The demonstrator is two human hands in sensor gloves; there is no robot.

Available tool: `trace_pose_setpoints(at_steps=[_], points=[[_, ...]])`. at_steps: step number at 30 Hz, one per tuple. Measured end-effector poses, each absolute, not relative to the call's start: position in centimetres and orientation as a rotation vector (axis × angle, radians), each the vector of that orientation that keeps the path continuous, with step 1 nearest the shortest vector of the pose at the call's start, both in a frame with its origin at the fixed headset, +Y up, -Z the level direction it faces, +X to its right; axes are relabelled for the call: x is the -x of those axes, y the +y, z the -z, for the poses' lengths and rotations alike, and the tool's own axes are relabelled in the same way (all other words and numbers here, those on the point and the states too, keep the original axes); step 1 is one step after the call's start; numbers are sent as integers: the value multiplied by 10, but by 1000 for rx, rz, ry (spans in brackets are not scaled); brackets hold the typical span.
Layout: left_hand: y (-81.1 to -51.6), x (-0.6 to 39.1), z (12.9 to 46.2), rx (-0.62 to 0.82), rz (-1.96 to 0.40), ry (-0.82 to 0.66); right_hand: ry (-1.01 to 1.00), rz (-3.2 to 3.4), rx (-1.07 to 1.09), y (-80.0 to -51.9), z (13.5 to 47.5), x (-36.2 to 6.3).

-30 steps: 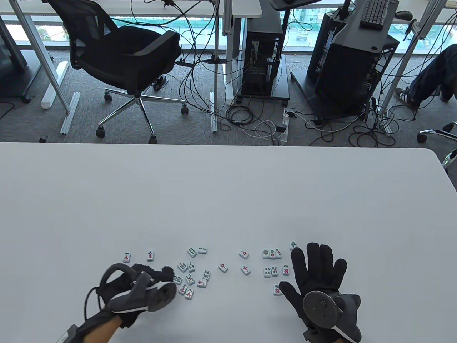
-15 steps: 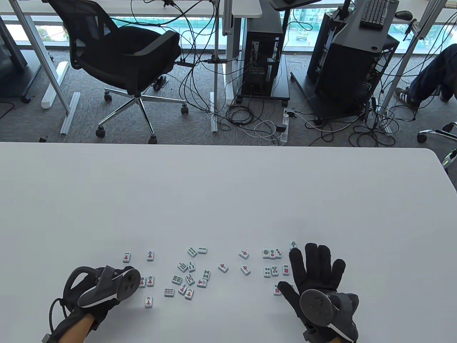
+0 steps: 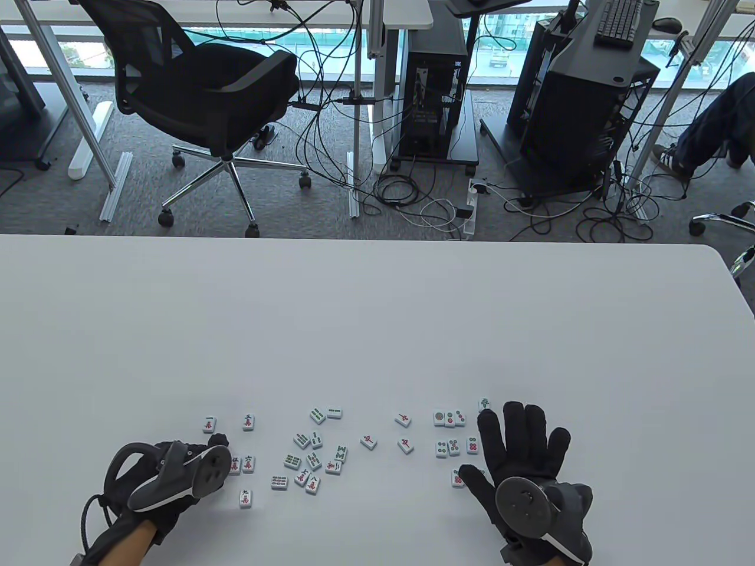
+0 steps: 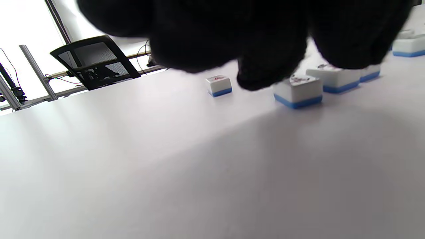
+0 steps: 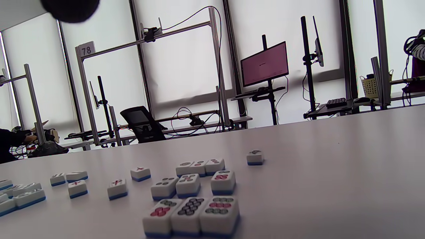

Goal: Mahjong suit sorting

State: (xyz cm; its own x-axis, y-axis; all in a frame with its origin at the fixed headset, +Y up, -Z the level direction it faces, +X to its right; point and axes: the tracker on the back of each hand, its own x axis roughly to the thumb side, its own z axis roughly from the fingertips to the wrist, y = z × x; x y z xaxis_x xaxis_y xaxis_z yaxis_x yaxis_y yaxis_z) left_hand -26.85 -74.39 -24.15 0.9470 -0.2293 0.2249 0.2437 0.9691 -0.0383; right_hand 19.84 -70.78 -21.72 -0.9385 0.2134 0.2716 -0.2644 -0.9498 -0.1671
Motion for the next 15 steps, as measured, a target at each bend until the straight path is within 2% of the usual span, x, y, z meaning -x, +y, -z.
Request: trace_pose_setpoints(at_steps=[6,12,15], points=[[-719,236,228,-84,226,-318,-294,-2855,-367,-708,217,-199],[-719,164,217,-233,357,-529,-294,-2848,-378,-709,217,-198],[-725,137,215,-298,443,-570,-296,-2840,-387,-709,217,-198]])
